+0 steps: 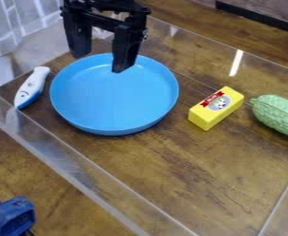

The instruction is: Remove the white object from inside the blue tray and put it on the table

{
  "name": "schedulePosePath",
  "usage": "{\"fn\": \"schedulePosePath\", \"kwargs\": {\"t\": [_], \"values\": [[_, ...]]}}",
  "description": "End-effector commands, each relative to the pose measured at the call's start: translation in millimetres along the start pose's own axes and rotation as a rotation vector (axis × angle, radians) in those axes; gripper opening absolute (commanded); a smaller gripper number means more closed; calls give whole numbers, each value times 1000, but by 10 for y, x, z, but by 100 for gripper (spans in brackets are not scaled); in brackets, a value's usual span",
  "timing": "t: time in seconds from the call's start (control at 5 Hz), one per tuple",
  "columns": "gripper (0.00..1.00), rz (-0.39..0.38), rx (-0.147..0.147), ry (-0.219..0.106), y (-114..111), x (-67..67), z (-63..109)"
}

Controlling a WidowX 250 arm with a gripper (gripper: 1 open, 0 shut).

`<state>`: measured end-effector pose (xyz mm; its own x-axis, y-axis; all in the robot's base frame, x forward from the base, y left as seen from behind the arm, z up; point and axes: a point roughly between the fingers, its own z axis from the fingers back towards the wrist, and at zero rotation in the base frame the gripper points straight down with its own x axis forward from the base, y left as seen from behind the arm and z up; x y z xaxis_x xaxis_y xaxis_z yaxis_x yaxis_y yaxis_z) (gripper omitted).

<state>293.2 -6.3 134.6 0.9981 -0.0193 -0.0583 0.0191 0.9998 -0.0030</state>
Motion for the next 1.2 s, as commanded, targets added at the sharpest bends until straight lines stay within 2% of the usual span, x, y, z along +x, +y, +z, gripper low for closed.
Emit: {"fn": "schedulePosePath", "kwargs": {"t": [0.0,0.6,1.0], "values": [[100,8,-3,10,35,-11,-45],[100,28,-13,30,148,-41,-138],[100,50,-22,29,240,-60,-178]]}}
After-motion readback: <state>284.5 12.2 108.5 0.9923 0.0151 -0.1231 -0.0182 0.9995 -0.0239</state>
